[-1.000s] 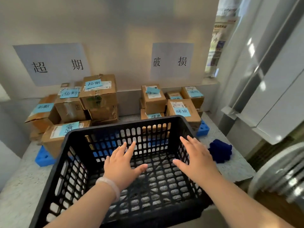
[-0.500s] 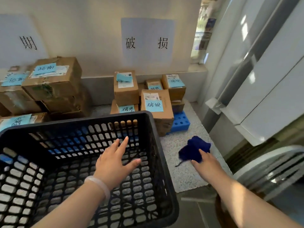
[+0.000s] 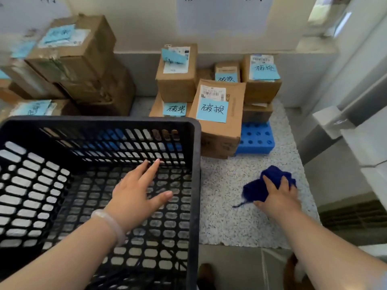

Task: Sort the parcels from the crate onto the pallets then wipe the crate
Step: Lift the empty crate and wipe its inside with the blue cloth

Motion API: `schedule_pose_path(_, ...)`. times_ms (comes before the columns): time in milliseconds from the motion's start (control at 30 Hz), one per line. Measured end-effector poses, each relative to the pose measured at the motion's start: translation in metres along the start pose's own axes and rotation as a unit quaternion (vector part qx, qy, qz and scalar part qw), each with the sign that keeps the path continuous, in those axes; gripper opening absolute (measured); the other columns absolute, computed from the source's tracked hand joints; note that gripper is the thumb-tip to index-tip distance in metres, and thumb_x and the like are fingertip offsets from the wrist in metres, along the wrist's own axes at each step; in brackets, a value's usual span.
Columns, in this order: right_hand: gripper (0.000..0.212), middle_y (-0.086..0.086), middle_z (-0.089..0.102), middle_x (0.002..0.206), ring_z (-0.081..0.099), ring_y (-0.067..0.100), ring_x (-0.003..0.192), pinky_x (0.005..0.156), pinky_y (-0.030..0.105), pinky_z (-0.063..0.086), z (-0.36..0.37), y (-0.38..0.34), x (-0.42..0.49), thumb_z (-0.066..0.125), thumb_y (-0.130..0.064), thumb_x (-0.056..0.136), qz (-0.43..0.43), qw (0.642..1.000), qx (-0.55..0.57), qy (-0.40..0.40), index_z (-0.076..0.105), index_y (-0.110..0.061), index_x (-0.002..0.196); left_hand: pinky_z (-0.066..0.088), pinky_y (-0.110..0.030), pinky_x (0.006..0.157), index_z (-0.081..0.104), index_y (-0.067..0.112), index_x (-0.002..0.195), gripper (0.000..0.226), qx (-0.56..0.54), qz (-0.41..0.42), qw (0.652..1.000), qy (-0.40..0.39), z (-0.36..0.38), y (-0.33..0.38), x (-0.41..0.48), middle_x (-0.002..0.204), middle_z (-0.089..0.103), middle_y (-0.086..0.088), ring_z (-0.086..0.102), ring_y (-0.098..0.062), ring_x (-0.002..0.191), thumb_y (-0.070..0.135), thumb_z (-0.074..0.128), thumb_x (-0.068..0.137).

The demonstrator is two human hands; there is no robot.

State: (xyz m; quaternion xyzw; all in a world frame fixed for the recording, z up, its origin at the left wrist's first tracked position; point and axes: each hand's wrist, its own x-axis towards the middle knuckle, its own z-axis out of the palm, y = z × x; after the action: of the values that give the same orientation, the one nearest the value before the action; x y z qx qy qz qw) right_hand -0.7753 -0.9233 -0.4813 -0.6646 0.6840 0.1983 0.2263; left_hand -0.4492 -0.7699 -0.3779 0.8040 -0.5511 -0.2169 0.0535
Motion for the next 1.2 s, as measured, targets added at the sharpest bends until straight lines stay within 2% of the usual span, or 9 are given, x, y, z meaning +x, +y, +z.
schedule_pose_path(133,0.059,0.013,0.016,0.147,0.026,0.037,0.128,0.107,0.045,0.037,0.004,0.007,0.012,0.054,-0.032,0.092,-0.024,0.996,-0.026,0.079,0.028,-0.037,0.145,0.021,-0.04,0.121,0.002,0.043,0.153,0.097,-0.004,-0.021,1.0,-0.017,0.003,-0.003,0.002,0.165,0.009,0.005,0.014,-0.018,0.15,0.082,0.035,0.071)
schedule_pose_path(333,0.033,0.019,0.04,0.13,0.049,0.041,0.111,0.094,0.043,0.042,0.002,0.008,0.015,0.05,-0.016,0.095,-0.02,0.975,0.183,0.126,0.056,-0.016,0.128,0.017,-0.037,0.122,0.004,0.042,0.155,0.086,-0.009,-0.031,0.999,-0.018,0.003,-0.006,0.001,0.165,0.009,0.005,0.012,-0.017,0.15,0.07,0.047,0.085)
schedule_pose_path(533,0.032,0.021,0.049,0.134,0.048,0.037,0.122,0.105,0.046,0.038,-0.021,-0.014,-0.04,0.047,-0.015,0.1,-0.03,0.874,0.401,0.273,0.054,-0.008,0.13,0.018,-0.041,0.122,0.01,0.041,0.155,0.078,-0.082,-0.012,0.996,-0.038,-0.004,-0.003,-0.001,0.165,0.011,0.004,0.011,-0.02,0.151,0.063,0.049,0.091)
schedule_pose_path(833,0.015,-0.014,0.058,0.11,0.055,0.014,0.106,0.09,0.037,0.042,-0.07,-0.084,-0.185,0.045,-0.034,0.103,-0.113,0.748,0.558,0.341,0.047,-0.046,0.112,0.02,-0.041,0.122,0.011,0.044,0.155,0.076,-0.148,0.096,0.98,-0.087,-0.031,-0.01,-0.024,0.164,0.008,0.009,0.008,-0.017,0.151,0.059,0.052,0.093)
schedule_pose_path(933,0.018,-0.017,0.063,0.108,0.06,0.013,0.107,0.093,0.041,0.048,-0.095,-0.113,-0.232,0.052,-0.038,0.101,-0.183,0.698,0.61,0.328,0.055,-0.055,0.101,0.019,-0.04,0.123,0.013,0.042,0.155,0.075,-0.169,0.139,0.974,-0.057,-0.054,-0.02,-0.03,0.164,0.012,0.009,0.01,-0.015,0.151,0.056,0.053,0.094)
schedule_pose_path(1000,0.02,-0.013,0.067,0.105,0.063,0.015,0.103,0.093,0.044,0.052,-0.109,-0.136,-0.254,0.053,-0.027,0.101,-0.238,0.652,0.656,0.298,0.061,-0.045,0.103,0.02,-0.039,0.123,0.015,0.042,0.155,0.073,-0.197,0.17,0.965,-0.036,-0.071,-0.024,-0.033,0.162,0.015,0.012,0.012,-0.012,0.15,0.054,0.053,0.094)
schedule_pose_path(1067,0.025,-0.012,0.071,0.092,0.066,0.01,0.086,0.075,0.031,0.057,-0.121,-0.163,-0.272,0.046,-0.008,0.102,-0.275,0.591,0.721,0.235,0.061,-0.028,0.101,0.022,-0.038,0.122,0.021,0.041,0.154,0.067,-0.23,0.211,0.95,-0.011,-0.085,-0.029,-0.036,0.158,0.024,0.013,0.018,-0.008,0.148,0.05,0.054,0.096)
schedule_pose_path(1133,0.027,-0.01,0.073,0.081,0.068,0.009,0.072,0.06,0.024,0.056,-0.124,-0.19,-0.291,0.04,-0.004,0.101,-0.293,0.548,0.766,0.161,0.059,-0.023,0.098,0.026,-0.037,0.121,0.032,0.044,0.147,0.053,-0.319,0.243,0.916,0.018,-0.097,-0.038,-0.039,0.152,0.037,0.012,0.029,-0.006,0.144,0.042,0.053,0.098)
schedule_pose_path(1200,0.027,-0.001,0.076,0.092,0.072,0.017,0.081,0.067,0.032,0.06,-0.113,-0.212,-0.303,0.038,-0.011,0.103,-0.292,0.534,0.789,0.083,0.063,-0.021,0.105,0.032,-0.033,0.117,0.038,0.051,0.135,0.041,-0.44,0.229,0.868,0.028,-0.109,-0.051,-0.045,0.144,0.044,0.013,0.038,-0.005,0.139,0.034,0.051,0.1)
